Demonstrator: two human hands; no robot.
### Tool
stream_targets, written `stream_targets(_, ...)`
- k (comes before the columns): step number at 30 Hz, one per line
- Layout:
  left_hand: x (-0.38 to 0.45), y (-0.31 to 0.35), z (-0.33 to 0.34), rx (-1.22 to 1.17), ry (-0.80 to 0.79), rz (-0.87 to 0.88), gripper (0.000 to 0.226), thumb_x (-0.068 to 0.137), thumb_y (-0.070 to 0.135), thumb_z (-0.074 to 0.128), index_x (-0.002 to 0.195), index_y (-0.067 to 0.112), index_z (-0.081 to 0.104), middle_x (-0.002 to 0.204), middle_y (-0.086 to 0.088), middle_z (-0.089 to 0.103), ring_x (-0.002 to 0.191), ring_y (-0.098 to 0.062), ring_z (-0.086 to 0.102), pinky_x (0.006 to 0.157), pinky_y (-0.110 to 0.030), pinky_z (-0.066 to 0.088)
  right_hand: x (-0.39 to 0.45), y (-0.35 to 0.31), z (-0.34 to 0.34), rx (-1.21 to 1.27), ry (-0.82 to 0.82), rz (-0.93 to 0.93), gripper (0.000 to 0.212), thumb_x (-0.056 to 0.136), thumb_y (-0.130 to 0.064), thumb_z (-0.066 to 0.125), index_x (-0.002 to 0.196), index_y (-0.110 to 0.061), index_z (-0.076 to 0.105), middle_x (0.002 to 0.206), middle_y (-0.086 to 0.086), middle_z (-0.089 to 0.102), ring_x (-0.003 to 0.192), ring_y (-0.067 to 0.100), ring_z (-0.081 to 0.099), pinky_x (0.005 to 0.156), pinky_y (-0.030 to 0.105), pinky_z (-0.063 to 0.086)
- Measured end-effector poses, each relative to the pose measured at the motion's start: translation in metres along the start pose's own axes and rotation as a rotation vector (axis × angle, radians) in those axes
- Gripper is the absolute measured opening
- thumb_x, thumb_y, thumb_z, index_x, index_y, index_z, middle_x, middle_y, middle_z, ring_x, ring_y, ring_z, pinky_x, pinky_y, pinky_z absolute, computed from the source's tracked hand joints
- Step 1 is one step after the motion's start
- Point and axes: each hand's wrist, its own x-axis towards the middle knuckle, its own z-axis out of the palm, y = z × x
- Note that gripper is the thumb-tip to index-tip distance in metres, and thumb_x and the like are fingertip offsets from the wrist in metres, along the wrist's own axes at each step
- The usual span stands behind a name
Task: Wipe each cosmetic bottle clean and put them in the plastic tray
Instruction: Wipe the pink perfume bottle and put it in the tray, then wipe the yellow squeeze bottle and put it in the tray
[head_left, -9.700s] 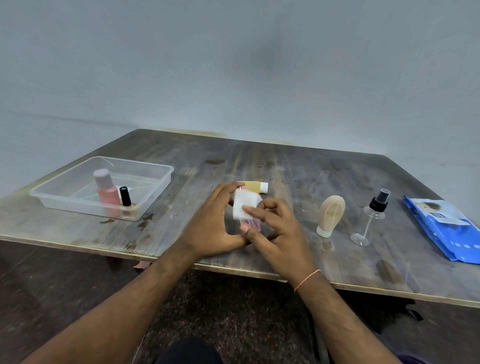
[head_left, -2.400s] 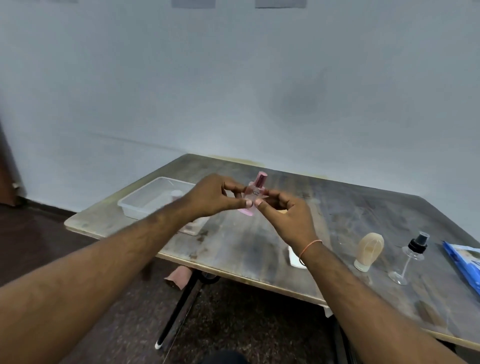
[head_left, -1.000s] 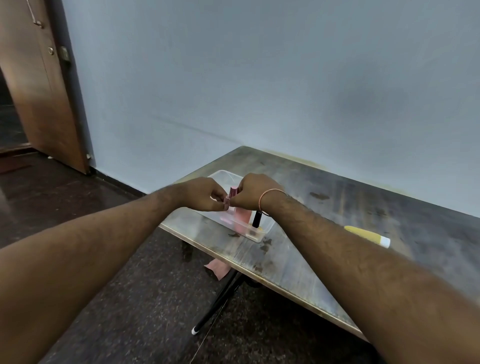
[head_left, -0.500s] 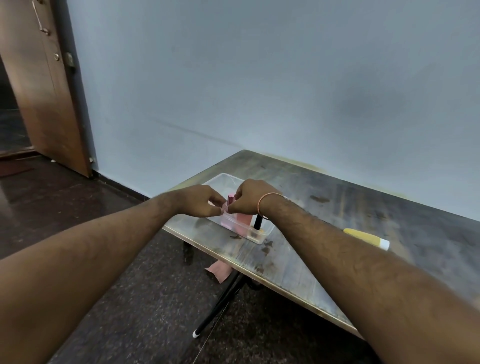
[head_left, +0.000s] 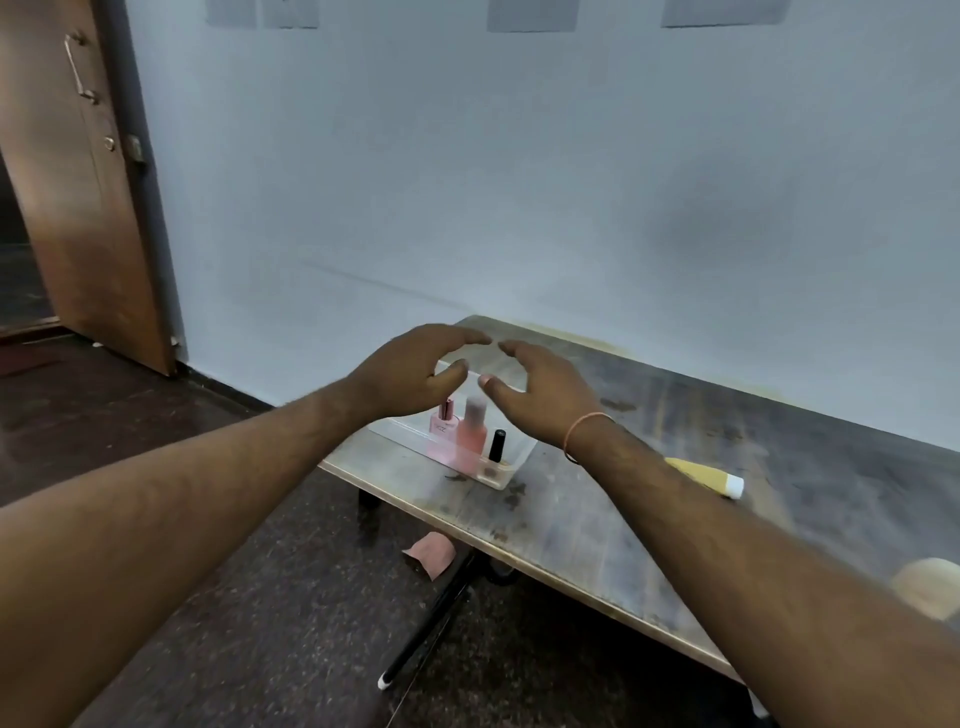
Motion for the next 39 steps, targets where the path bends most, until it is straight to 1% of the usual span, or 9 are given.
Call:
stream_targets(4, 0.006, 0.056, 0.024, 0.041, 0.098, 0.266, 0.051, 0.100, 0.025, 0.056, 0.151, 0.024, 0.062, 0.156, 0.002, 0.062, 0.145, -0.016, 0.055, 0.120, -0.033, 0.041, -0.039, 0.035, -0.019, 0.077, 0.164, -0.008, 0.050, 0.103, -0.048, 0.062, 0.147, -0.024, 0.060, 0.149, -0.004, 0.063, 0.138, 0.018, 0.056, 0.112, 0.031, 0.042)
stream_targets(8, 0.005, 0.108, 0.077, 0.052, -0.011, 0.386, 0.054, 0.098, 0.021, 0.056, 0.151, 0.020, 0.062, 0.164, -0.005, 0.054, 0.141, -0.024, 0.059, 0.115, -0.039, 0.046, -0.082, 0.082, -0.031, 0.102, 0.241, 0.006, 0.035, 0.101, -0.036, 0.069, 0.134, -0.023, 0.070, 0.132, -0.004, 0.072, 0.123, 0.018, 0.065, 0.097, 0.022, 0.041)
stream_targets(15, 0.002, 0.153, 0.173, -0.095, -0.211, 0.300, 0.059, 0.095, 0.019, 0.059, 0.154, 0.024, 0.059, 0.160, 0.000, 0.057, 0.138, -0.022, 0.057, 0.117, -0.043, 0.045, -0.160, 0.155, -0.033, 0.120, 0.201, 0.262, 0.034, 0.100, -0.039, 0.070, 0.132, -0.029, 0.070, 0.125, -0.011, 0.075, 0.104, 0.013, 0.068, 0.083, 0.022, 0.047)
stream_targets(18, 0.000, 0.153, 0.213, -0.116, -0.282, 0.190, 0.056, 0.096, 0.038, 0.053, 0.150, 0.032, 0.061, 0.159, 0.008, 0.058, 0.143, -0.018, 0.054, 0.118, -0.051, 0.045, -0.184, 0.186, -0.034, 0.056, 0.194, 0.356, 0.032, 0.097, -0.040, 0.073, 0.126, -0.028, 0.074, 0.123, -0.014, 0.074, 0.097, 0.005, 0.060, 0.082, 0.022, 0.044)
stream_targets(22, -0.004, 0.157, 0.233, -0.067, -0.343, 0.080, 0.054, 0.098, 0.065, 0.050, 0.149, 0.048, 0.056, 0.158, 0.021, 0.049, 0.149, -0.011, 0.041, 0.117, -0.052, 0.033, -0.208, 0.208, -0.045, -0.001, 0.066, 0.396, 0.031, 0.088, -0.057, 0.077, 0.111, -0.036, 0.075, 0.112, -0.022, 0.069, 0.100, 0.000, 0.064, 0.083, 0.022, 0.048)
stream_targets(27, 0.002, 0.155, 0.233, -0.106, -0.333, 0.044, 0.038, 0.101, 0.063, 0.057, 0.136, 0.052, 0.066, 0.149, 0.029, 0.050, 0.144, -0.007, 0.039, 0.109, -0.043, 0.024, -0.212, 0.219, -0.056, -0.076, -0.068, 0.356, 0.029, 0.079, -0.056, 0.082, 0.098, -0.037, 0.072, 0.102, -0.023, 0.066, 0.091, -0.003, 0.062, 0.073, 0.014, 0.043)
stream_targets(32, 0.002, 0.157, 0.237, -0.071, -0.308, 0.064, 0.037, 0.102, 0.057, 0.060, 0.138, 0.050, 0.065, 0.148, 0.030, 0.050, 0.144, -0.004, 0.038, 0.109, -0.042, 0.023, -0.206, 0.225, -0.042, 0.357, 0.214, 0.443, 0.012, 0.093, -0.033, 0.082, 0.083, -0.026, 0.078, 0.072, -0.024, 0.073, 0.067, -0.007, 0.063, 0.061, 0.009, 0.045)
stream_targets(36, -0.002, 0.160, 0.235, -0.009, -0.312, 0.113, 0.040, 0.103, 0.055, 0.056, 0.143, 0.049, 0.060, 0.150, 0.026, 0.049, 0.145, -0.006, 0.039, 0.115, -0.049, 0.024, -0.203, 0.229, -0.033, 0.633, 0.424, 0.528, 0.016, 0.100, -0.024, 0.075, 0.085, -0.023, 0.081, 0.073, -0.011, 0.074, 0.063, 0.007, 0.060, 0.066, 0.029, 0.051)
stream_targets(39, 0.001, 0.163, 0.236, -0.002, -0.334, 0.101, 0.049, 0.101, 0.058, 0.058, 0.149, 0.049, 0.052, 0.154, 0.023, 0.046, 0.147, -0.008, 0.039, 0.117, -0.054, 0.024, -0.205, 0.231, -0.034, 0.676, 0.469, 0.550, 0.019, 0.102, -0.025, 0.072, 0.085, -0.021, 0.080, 0.067, -0.009, 0.072, 0.055, 0.005, 0.056, 0.054, 0.022, 0.047)
